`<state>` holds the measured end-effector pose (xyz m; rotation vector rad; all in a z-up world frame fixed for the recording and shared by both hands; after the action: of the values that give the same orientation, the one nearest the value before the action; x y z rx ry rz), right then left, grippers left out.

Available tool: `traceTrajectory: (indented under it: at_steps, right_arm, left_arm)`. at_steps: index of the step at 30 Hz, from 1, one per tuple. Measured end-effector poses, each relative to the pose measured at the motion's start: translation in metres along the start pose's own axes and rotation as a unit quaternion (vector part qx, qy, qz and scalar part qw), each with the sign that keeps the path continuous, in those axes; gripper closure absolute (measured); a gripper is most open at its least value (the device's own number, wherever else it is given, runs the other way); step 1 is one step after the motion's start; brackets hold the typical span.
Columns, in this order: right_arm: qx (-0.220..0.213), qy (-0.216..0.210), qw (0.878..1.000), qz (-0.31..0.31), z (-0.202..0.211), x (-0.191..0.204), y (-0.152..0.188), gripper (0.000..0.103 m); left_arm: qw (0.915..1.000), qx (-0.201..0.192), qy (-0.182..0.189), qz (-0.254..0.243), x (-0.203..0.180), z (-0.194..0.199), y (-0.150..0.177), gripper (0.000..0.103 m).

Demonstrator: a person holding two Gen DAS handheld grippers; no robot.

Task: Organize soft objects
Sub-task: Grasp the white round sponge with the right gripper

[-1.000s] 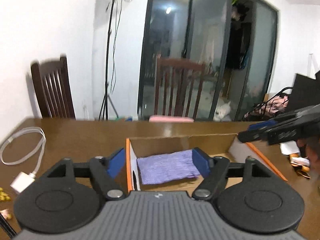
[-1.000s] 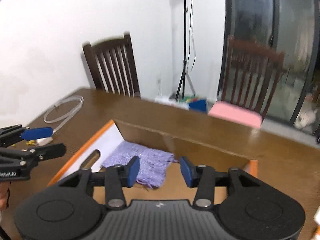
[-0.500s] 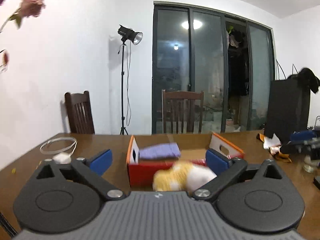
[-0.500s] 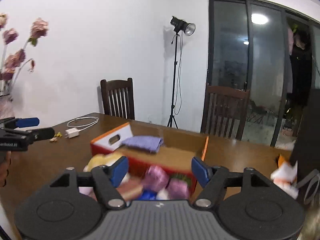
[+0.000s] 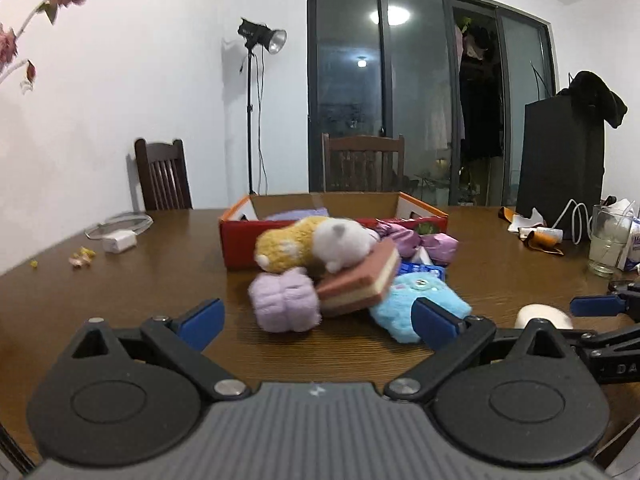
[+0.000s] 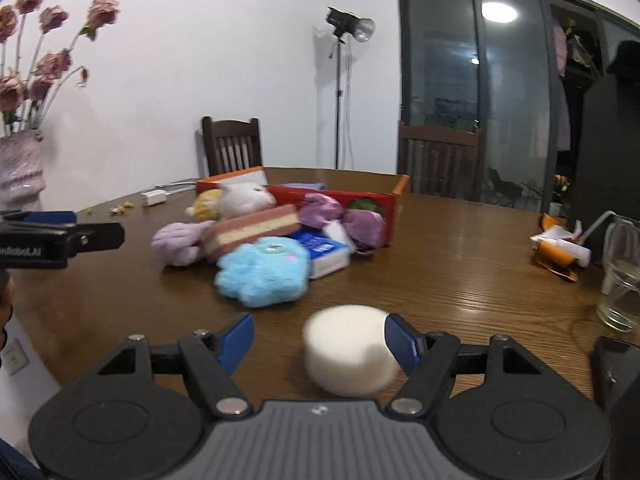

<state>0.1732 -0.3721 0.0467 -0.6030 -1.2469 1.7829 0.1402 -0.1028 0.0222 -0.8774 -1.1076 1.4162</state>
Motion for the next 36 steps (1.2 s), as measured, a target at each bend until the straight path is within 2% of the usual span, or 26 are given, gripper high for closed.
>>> traceTrajectory:
  at_steps: [2,4,6,9,10,13,16,20,23,25,27,30,32,34,36]
  right_arm:
    - [0.017,0.011,1.000,-0.015,-0.006,-0.013,0.000,0.033]
    - [0.041,0.001,0.998,-0.044,-0.015,-0.021,0.003,0.046]
    - [0.044,-0.052,0.996,-0.060,-0.024,-0.020,0.005,0.046]
    - [0.041,-0.132,0.988,-0.062,-0.033,-0.003,0.002,0.047]
    - [0.040,-0.145,0.987,-0.061,-0.035,0.001,0.000,0.047]
    - [0.038,-0.162,0.984,-0.066,-0.036,0.001,-0.005,0.047]
    - [0.041,-0.168,0.980,-0.100,-0.033,-0.015,-0.008,0.047]
    - [0.047,-0.162,0.978,-0.122,-0.030,-0.029,-0.012,0.047]
    - [0.035,-0.164,0.976,-0.136,-0.025,-0.028,-0.015,0.047]
    - [0.031,-0.168,0.974,-0.150,-0.022,-0.029,-0.014,0.046]
    - [0.033,-0.156,0.975,-0.155,-0.019,-0.029,-0.013,0.046]
    - [0.046,-0.132,0.979,-0.150,-0.017,-0.029,-0.010,0.046]
    - [0.052,-0.122,0.979,-0.153,-0.014,-0.029,-0.008,0.049]
    - [0.049,-0.125,0.977,-0.163,-0.011,-0.031,-0.006,0.058]
    - [0.045,-0.122,0.977,-0.171,-0.009,-0.032,-0.005,0.065]
  left_arm:
    - [0.9999,0.012,0.000,0.007,-0.005,-0.005,0.001,0.001]
    - [0.9997,0.023,-0.004,0.012,-0.010,-0.010,0.002,0.002]
    - [0.9991,0.038,-0.014,0.011,-0.014,-0.017,0.001,0.005]
    - [0.9977,0.062,-0.025,0.014,-0.015,-0.027,0.000,0.019]
    - [0.9971,0.070,-0.021,0.021,-0.014,-0.029,-0.001,0.024]
    - [0.9943,0.094,-0.006,0.049,-0.008,-0.035,-0.003,0.026]
    - [0.9922,0.109,0.010,0.059,-0.011,-0.040,-0.005,0.025]
    - [0.9884,0.126,0.066,0.055,-0.027,-0.045,-0.008,0.027]
    - [0.9827,0.141,0.104,0.058,-0.034,-0.048,-0.009,0.030]
    - [0.9790,0.153,0.122,0.059,-0.036,-0.050,-0.009,0.034]
    - [0.9747,0.166,0.138,0.057,-0.039,-0.052,-0.007,0.036]
    - [0.9690,0.179,0.163,0.051,-0.043,-0.051,-0.005,0.044]
    - [0.9628,0.186,0.188,0.055,-0.045,-0.049,-0.003,0.045]
    - [0.9577,0.191,0.207,0.060,-0.048,-0.047,-0.003,0.048]
    - [0.9570,0.189,0.213,0.057,-0.052,-0.045,-0.003,0.051]
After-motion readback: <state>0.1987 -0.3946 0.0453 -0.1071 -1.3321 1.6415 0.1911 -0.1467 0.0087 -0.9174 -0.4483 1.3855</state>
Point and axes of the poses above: each gripper's, at about its wrist camera, not at the fingertips, and z roughly against the way its jaws point, x to its left, y to its underside, the point moved 1 cm from there along -z, roughly the way its jaws point, and after that the axes turned 10 degrees about -y, right-handed, at the moved point
